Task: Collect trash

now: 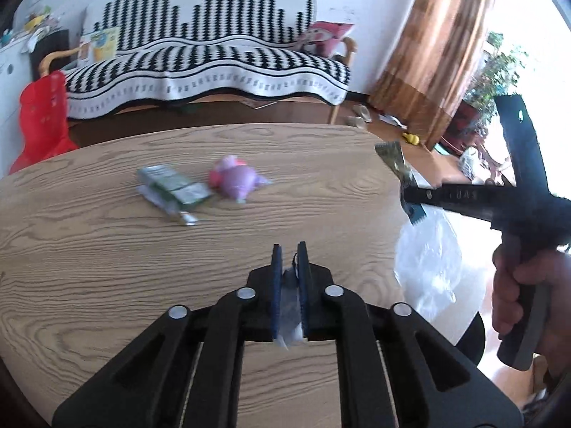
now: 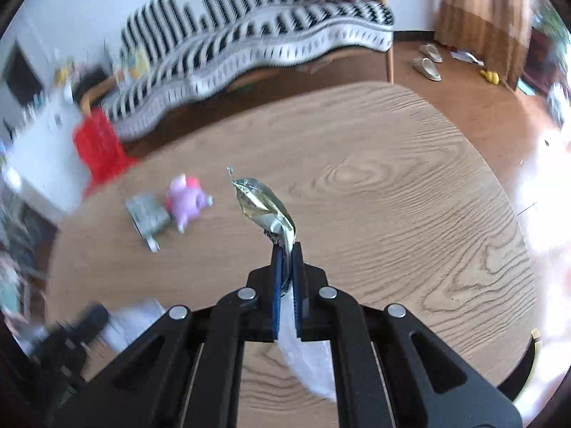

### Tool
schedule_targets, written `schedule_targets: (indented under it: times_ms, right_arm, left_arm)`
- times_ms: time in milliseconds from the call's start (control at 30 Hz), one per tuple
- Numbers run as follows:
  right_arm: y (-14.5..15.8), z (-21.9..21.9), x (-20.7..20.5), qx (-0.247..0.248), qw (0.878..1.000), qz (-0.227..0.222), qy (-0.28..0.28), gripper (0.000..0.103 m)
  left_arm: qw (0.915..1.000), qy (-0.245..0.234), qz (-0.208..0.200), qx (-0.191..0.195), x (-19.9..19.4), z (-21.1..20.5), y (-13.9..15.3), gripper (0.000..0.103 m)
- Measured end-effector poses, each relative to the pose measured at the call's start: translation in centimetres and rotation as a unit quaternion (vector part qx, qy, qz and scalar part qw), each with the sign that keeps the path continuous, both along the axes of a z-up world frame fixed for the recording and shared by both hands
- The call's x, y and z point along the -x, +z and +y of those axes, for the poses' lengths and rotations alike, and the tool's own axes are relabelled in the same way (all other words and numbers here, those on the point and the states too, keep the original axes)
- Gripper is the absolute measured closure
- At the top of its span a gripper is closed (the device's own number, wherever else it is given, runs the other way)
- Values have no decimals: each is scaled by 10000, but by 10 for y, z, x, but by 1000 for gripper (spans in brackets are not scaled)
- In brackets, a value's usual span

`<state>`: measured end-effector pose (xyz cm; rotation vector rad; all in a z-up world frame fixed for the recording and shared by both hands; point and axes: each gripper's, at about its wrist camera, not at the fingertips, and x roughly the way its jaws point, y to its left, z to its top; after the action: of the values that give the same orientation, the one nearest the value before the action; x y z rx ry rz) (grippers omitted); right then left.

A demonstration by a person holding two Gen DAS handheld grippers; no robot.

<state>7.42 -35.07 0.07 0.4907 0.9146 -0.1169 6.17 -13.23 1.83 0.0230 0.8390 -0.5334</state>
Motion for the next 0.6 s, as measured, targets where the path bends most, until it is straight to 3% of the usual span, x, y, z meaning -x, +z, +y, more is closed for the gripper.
schedule_targets:
  times_ms: [67,167,300,400,600]
  right_arm:
    - [-2,-16,3,-438,9987,-83,-242,97]
    - [2,-20,-1,-317,9993,3,-217,97]
    - [16,-31,-11,-1209,9919,-346,-185,97]
    - [27,-18,-22,-636,9974,-321,86,97]
    - [-14,15,-53,-129,9970,627,433,97]
  left_arm:
    - [10000,-78,28,24,2,-10,-4,100]
    - [9999,-126,-4,-43,2,-13,-8,101]
    - [9998,-59,213,31,-13,4,-18,102]
    - [9991,37,413,122,-24,17,-22,102]
    - [9971,100,757,8,-35,32,-42,101]
